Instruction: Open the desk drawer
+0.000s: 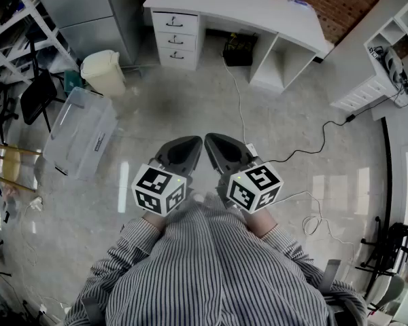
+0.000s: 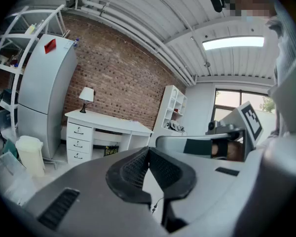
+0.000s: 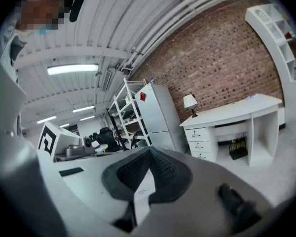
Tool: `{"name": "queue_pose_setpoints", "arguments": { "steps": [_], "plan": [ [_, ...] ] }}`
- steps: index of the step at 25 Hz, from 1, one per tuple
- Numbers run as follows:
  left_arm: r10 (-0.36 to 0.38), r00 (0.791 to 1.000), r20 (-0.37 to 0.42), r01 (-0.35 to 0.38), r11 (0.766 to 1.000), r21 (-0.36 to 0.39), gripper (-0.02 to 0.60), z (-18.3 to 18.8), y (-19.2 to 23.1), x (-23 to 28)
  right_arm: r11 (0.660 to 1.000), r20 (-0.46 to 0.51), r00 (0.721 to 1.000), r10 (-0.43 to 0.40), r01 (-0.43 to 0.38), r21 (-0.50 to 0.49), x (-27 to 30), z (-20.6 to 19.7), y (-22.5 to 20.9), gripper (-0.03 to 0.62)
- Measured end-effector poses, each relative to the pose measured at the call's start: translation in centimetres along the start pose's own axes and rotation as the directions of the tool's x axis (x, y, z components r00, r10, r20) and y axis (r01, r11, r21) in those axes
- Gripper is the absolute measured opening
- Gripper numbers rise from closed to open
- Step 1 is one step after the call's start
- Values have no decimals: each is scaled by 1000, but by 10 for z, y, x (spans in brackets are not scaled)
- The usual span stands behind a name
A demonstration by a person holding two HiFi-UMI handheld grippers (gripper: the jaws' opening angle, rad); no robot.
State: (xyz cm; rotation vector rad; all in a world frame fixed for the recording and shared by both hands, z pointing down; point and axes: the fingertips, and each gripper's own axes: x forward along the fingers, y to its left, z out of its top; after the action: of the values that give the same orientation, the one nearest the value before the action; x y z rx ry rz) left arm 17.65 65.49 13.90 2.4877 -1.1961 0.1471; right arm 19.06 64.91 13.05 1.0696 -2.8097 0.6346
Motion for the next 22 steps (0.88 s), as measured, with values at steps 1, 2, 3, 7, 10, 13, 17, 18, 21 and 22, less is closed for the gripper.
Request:
{"name": "queue_pose_setpoints", "arguments": {
  "steps": [1, 2, 3, 7, 10, 13, 17, 18, 21, 22],
  "plan": [
    [4, 1000, 2, -4, 1000, 4, 12, 0, 2, -1, 1000, 1, 1000, 5, -5, 7, 1, -1, 2, 17],
    [6, 1000, 3, -6, 1000, 9, 12, -1, 3, -2, 1000, 1, 1000, 7, -7, 10, 2, -3, 4, 17],
    [7, 1000, 1, -7, 1000, 15, 12, -2, 4, -3, 1000, -1, 1000, 8, -8, 9, 2, -4, 6, 17],
    [0, 1000, -24, 0, 1000, 8, 12, -9, 5, -5, 1000, -20, 1000, -18, 17, -19, 3, -7, 5, 17],
    [10, 999, -31, -11, 1000, -16, 12, -10, 14, -8, 998, -48, 998, -47, 45, -31, 6, -12, 4, 17],
    [13, 999, -36, -14, 1000, -22, 12, -11, 18, -10, 997, -56, 997, -60, 57, -52, 9, -13, 5, 17],
    [-6, 1000, -25, 5, 999, -37, 12, -10, 19, -11, 1000, -55, 998, 8, -10, -24, 14, -15, 16, 17],
    [-13, 1000, -20, 12, 999, -38, 12, -9, 18, -11, 1000, -57, 998, 23, -23, -1, 15, -16, 18, 17],
    [-12, 1000, -11, 12, 1000, -20, 12, -4, 19, -11, 1000, -71, 997, 24, -24, -3, 16, -19, 17, 17],
    [-7, 1000, -7, 7, 1000, -17, 12, -2, 21, -10, 1000, -72, 997, 19, -20, -13, 17, -18, 15, 17]
  ]
}}
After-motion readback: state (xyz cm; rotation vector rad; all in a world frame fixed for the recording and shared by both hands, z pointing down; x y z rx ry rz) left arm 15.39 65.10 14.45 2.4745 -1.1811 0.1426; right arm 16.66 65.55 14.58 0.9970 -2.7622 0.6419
